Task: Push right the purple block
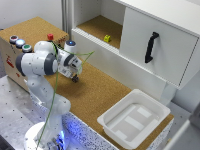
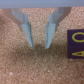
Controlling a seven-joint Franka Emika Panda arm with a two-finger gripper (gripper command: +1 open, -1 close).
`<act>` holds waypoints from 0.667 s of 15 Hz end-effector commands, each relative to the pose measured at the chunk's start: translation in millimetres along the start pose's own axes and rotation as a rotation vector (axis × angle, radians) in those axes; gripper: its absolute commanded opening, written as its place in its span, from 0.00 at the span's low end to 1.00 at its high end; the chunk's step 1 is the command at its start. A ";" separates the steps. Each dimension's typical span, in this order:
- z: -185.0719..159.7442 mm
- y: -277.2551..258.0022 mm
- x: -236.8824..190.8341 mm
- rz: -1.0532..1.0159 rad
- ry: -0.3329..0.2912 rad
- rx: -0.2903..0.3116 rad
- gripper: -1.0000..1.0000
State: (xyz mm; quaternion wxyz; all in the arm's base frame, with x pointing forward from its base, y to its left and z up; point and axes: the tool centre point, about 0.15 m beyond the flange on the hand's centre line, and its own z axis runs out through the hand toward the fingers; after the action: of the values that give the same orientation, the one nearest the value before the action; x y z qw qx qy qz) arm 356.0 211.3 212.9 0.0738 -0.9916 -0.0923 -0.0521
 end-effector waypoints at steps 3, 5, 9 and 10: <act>4.4 24.0 1.0 0.034 -0.045 0.007 0.00; 3.1 30.8 -3.6 0.049 -0.041 0.006 0.00; -3.7 50.2 -15.4 0.094 -0.025 0.004 0.00; -5.3 55.6 -18.6 0.102 -0.024 0.005 0.00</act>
State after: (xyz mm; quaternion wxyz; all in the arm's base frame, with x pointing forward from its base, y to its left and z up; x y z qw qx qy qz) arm 358.7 184.1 203.1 0.0732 -0.9949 -0.0579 -0.0374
